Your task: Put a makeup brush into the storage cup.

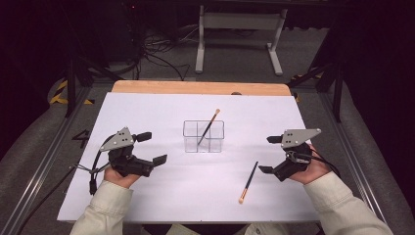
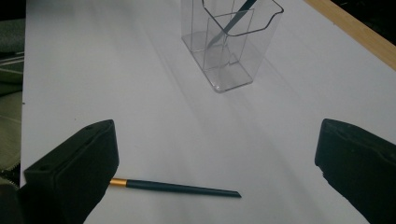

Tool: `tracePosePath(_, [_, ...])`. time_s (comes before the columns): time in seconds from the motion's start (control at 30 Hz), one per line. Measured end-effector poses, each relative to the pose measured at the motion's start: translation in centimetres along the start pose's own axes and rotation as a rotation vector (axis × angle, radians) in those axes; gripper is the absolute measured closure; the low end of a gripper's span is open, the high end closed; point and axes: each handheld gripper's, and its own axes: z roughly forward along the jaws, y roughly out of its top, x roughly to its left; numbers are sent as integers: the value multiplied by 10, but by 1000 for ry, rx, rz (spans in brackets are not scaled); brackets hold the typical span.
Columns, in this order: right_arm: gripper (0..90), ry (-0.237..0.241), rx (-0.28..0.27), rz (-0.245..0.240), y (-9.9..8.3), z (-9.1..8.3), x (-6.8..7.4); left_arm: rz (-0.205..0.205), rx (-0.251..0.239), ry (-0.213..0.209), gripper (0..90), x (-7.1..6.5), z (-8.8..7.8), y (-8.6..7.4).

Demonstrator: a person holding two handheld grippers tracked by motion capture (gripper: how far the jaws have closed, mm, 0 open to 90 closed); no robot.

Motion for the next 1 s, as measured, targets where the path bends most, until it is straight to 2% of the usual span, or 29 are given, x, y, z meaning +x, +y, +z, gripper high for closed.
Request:
tracePosePath(0.33, [6, 31, 70, -57, 13, 6, -3, -23, -3, 19, 23, 1, -10, -5])
tracePosePath(0.4, [8, 37, 72, -53, 14, 6, -3, -22, -1, 20, 23, 1, -11, -5])
tracePosePath(0.57, [13, 58, 133, -73, 19, 12, -5, -38, 10, 15, 23, 2, -9, -5])
tracePosePath(0.83, [14, 73, 186, -92, 23, 19, -6, -48, 13, 9, 24, 4, -8, -5])
tracePosePath(1.0, [25, 92, 243, -117, 27, 25, -6, -46, 13, 7, 24, 5, -7, -5])
